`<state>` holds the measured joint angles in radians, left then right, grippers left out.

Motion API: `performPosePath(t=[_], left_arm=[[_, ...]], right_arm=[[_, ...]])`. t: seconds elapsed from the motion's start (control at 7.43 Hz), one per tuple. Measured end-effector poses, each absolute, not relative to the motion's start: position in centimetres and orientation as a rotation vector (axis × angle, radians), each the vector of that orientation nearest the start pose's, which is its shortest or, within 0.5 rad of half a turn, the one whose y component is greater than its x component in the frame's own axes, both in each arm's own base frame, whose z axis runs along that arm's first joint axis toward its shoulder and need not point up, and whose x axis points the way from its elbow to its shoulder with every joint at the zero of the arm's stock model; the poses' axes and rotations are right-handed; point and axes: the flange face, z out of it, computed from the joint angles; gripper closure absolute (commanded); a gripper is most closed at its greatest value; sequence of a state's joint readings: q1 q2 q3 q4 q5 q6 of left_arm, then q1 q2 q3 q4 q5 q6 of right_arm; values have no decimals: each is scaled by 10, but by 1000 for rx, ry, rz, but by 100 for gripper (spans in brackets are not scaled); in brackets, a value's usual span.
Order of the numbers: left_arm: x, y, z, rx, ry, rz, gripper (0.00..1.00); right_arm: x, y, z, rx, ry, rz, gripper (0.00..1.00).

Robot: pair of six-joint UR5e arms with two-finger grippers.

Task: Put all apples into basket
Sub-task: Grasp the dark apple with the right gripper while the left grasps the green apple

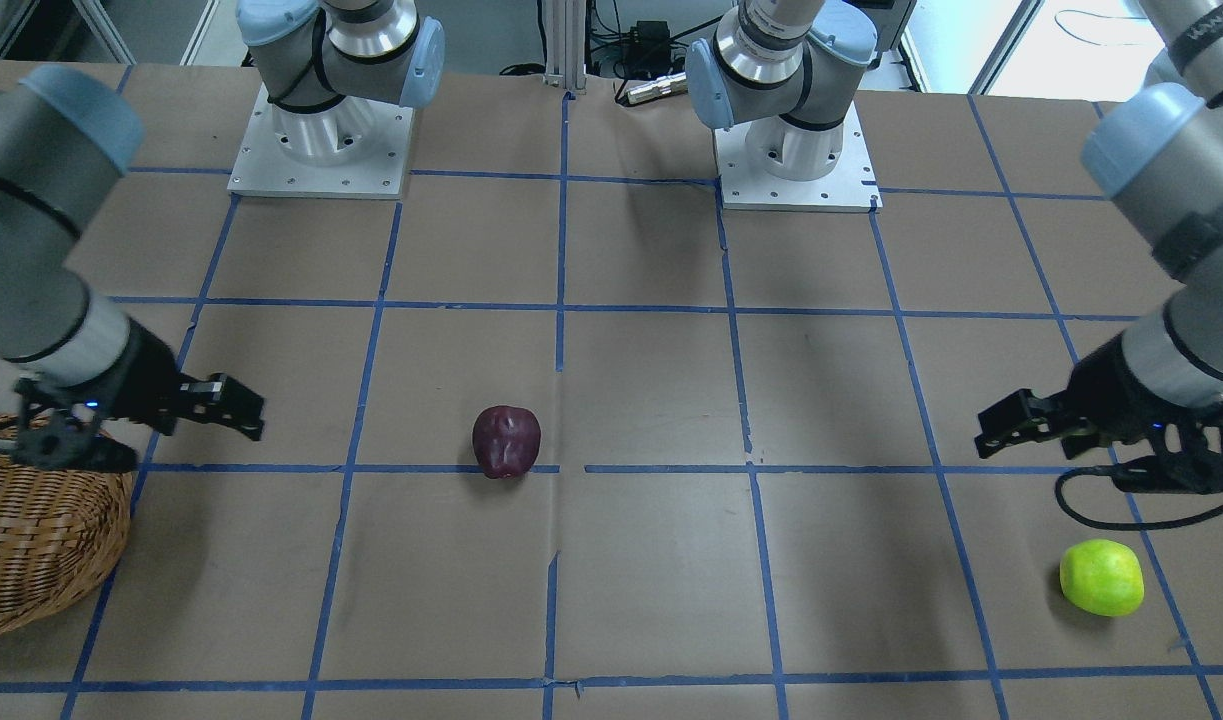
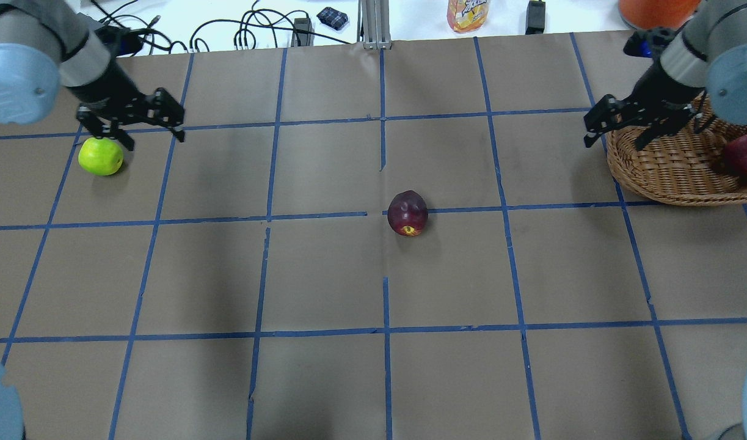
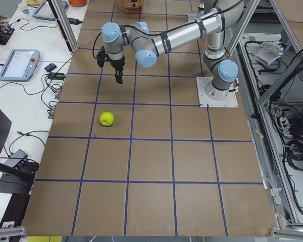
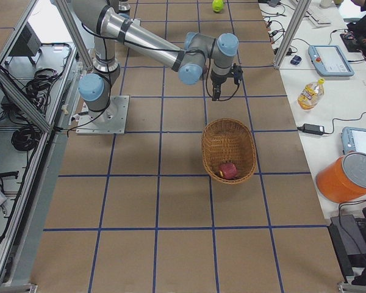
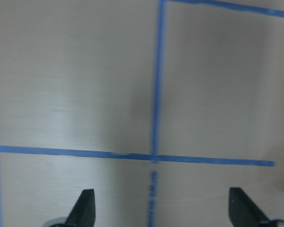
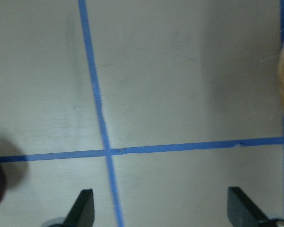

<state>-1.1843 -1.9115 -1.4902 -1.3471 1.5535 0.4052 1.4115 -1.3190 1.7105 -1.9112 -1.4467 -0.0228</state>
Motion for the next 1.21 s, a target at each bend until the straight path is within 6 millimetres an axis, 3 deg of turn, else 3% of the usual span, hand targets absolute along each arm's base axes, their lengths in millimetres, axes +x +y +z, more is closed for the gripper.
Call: performPosePath(t=[0.27,0.54,0.81,1.21], left_arm=[[161,-654,332,161,3043,64,0],[186,-681,287,226,3007,61,0],[194,-693,258,266,2993,42,0],[197,-699,222,295,2993,48,0]], right_arm=[[162,-563,309,347,3002,75,0],[239,-552,288,394,2994,44,1],[278,-549,263,360,2991,18,1],[290,-554,226,282,2995,47,2]])
